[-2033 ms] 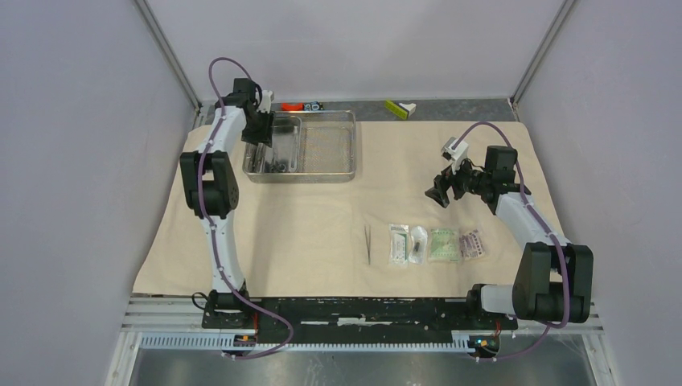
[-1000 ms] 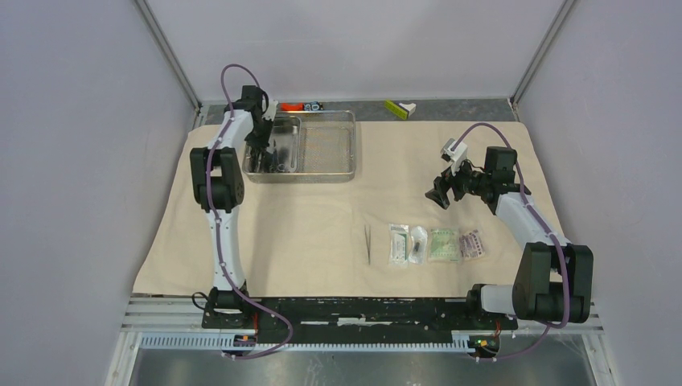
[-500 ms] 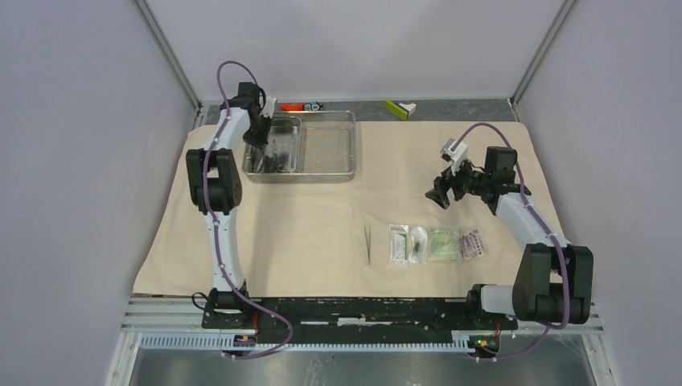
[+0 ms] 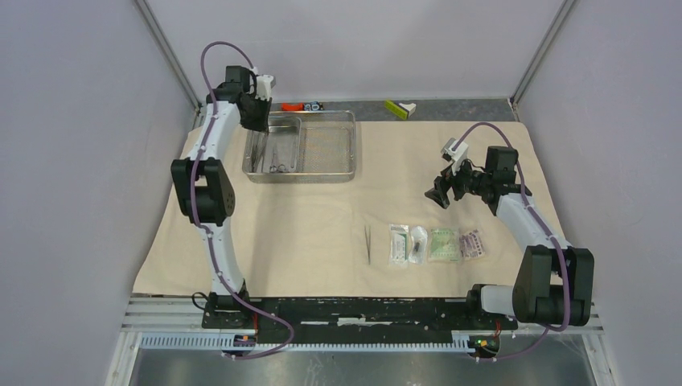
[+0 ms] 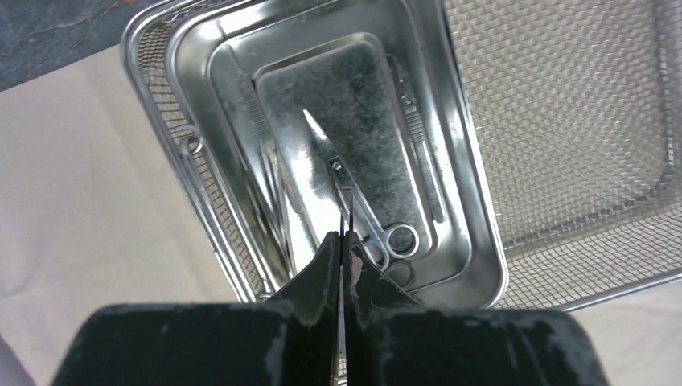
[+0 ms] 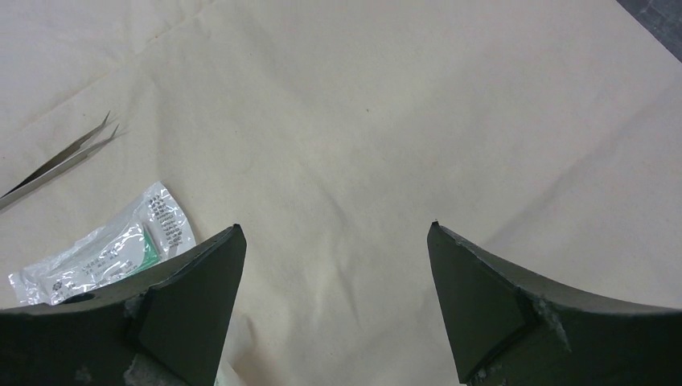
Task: Open and lay out the surgical kit
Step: Place the medical item in the surgical kit.
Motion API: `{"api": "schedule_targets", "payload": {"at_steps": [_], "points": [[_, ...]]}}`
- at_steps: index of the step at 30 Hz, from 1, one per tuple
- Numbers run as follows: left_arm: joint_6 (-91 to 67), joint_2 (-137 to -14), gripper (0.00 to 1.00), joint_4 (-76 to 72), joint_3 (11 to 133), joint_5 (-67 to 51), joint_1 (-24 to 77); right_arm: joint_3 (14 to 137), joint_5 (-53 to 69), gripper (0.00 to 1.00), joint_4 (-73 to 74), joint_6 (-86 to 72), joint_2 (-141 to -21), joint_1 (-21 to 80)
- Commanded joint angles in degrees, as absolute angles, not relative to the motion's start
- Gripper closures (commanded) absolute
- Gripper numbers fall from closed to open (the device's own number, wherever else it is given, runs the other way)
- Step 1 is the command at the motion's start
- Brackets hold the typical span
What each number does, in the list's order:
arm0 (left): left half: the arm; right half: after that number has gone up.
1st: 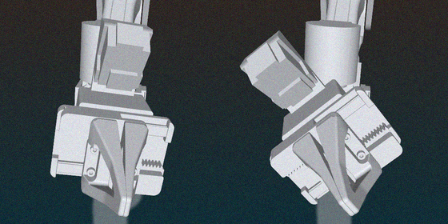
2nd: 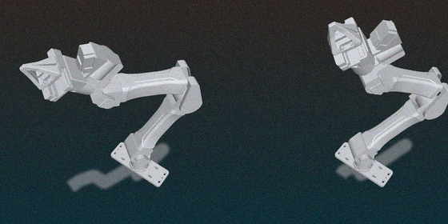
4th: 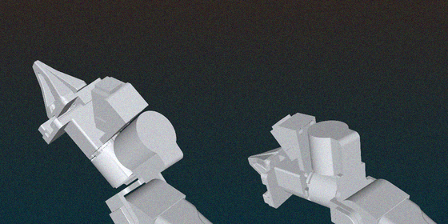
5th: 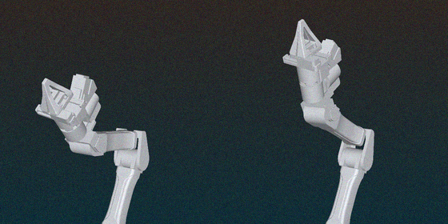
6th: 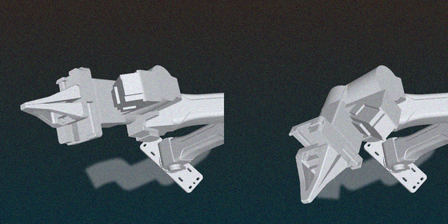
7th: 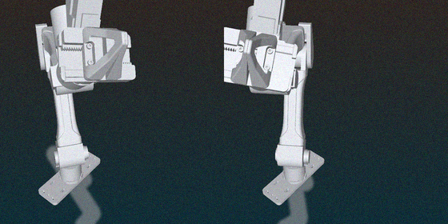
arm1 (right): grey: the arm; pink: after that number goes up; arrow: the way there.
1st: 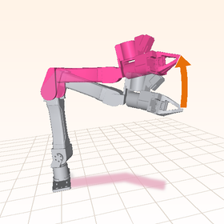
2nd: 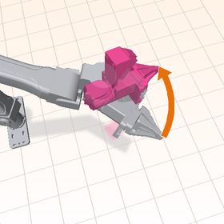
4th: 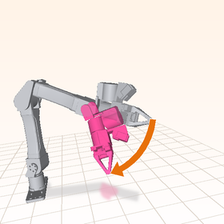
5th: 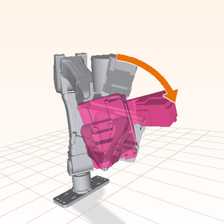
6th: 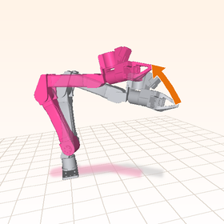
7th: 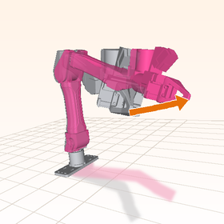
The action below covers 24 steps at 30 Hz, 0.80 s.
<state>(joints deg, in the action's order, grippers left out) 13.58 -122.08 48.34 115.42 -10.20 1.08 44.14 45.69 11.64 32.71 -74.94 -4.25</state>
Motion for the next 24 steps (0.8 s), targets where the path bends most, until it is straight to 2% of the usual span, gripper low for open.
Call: {"api": "schedule_targets", "payload": {"at_steps": [1,6,9,12,14,18,20,24], "points": [[11.43,-118.28,0.98,48.61,114.48,-18.70,0.86,44.37,48.53,0.09,9.27,31.14,-73.10,-4.57],[11.01,-112.93,0.98,47.03,109.80,-35.96,0.88,44.94,50.99,0.09,6.59,26.29,-72.87,-4.16],[9.40,-107.28,0.98,40.79,100.67,-48.28,1.34,45.71,50.88,0.10,5.04,24.30,-72.22,-2.01],[9.44,-102.15,0.98,34.64,91.92,-54.41,3.98,47.66,49.43,0.10,4.57,23.65,-72.15,2.70],[11.90,-98.41,0.98,32.45,87.65,-53.84,7.21,49.81,48.28,0.10,4.25,23.13,-72.75,6.48],[18.00,-91.18,0.98,29.54,80.63,-41.88,16.72,52.84,47.68,0.11,0.48,17.38,-74.77,11.94],[19.20,-88.37,0.98,27.53,78.01,-35.32,21.34,53.06,47.68,0.12,-4.44,12.85,-75.68,13.76],[17.40,-86.16,0.98,24.62,76.27,-29.49,26.62,51.20,48.84,0.14,-14.69,1.04,-77.61,15.72]]}}
